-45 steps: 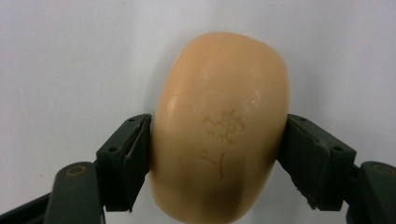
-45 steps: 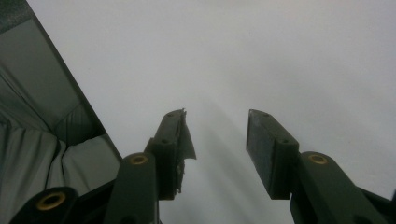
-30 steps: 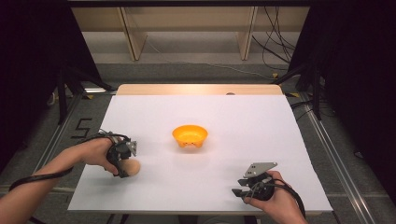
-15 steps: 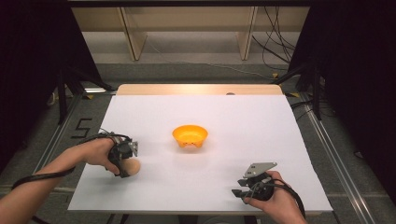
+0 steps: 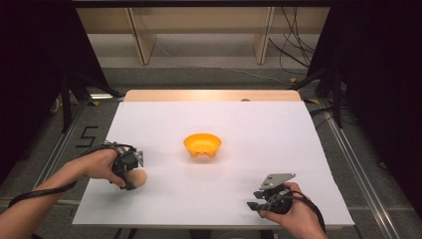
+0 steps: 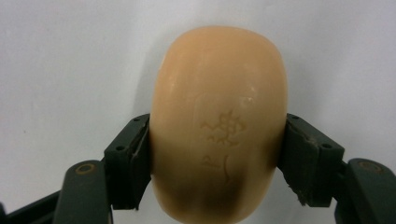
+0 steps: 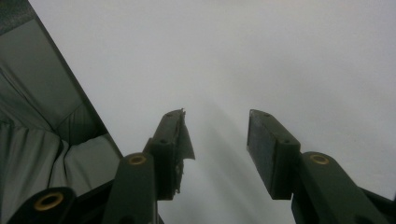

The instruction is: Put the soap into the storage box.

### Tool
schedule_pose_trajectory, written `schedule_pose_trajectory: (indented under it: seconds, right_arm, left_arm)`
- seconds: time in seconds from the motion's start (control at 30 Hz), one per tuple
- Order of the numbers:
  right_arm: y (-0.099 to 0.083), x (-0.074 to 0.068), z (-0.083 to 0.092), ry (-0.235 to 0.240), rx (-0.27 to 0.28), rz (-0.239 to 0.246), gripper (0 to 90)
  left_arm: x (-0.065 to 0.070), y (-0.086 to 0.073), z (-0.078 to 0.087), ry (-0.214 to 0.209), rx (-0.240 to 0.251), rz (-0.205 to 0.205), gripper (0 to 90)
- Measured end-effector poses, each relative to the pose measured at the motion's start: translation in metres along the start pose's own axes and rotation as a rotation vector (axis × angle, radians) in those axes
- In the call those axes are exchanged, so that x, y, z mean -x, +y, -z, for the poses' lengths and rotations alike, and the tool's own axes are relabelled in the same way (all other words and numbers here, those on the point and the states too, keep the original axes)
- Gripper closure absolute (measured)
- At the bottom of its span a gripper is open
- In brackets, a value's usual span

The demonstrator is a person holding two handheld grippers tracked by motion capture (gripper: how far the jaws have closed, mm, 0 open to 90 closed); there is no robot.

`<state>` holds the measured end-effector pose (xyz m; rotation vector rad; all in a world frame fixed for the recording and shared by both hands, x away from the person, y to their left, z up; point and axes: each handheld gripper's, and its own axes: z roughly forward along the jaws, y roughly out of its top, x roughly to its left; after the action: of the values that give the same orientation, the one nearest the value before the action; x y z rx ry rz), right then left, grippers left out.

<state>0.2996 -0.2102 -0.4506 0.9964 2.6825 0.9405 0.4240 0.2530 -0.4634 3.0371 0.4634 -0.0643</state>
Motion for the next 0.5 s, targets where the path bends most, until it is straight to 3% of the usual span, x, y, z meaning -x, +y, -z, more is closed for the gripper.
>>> schedule_pose_trajectory:
  seconds: [0.1, 0.23, 0.4, 0.43, 0.5]
  right_arm:
    - [0.000, 0.000, 0.000, 0.000, 0.000, 0.000, 56.9]
    - [0.000, 0.001, -0.001, 0.004, 0.004, 0.018, 56.9]
    - [0.001, 0.000, 0.000, 0.013, -0.003, -0.006, 56.9]
    - [0.000, 0.001, -0.001, 0.002, 0.007, 0.019, 56.9]
    - [0.000, 0.001, -0.001, 0.004, 0.006, 0.016, 56.9]
  left_arm:
    - [-0.001, -0.001, 0.001, 0.012, 0.004, -0.016, 31.5]
    - [-0.001, -0.002, 0.004, 0.009, 0.028, -0.006, 31.6]
    - [-0.001, -0.002, 0.008, 0.018, 0.040, 0.001, 31.6]
    - [-0.001, -0.002, 0.009, 0.018, 0.042, 0.006, 31.6]
    - [-0.002, -0.002, 0.011, 0.022, 0.050, 0.004, 31.6]
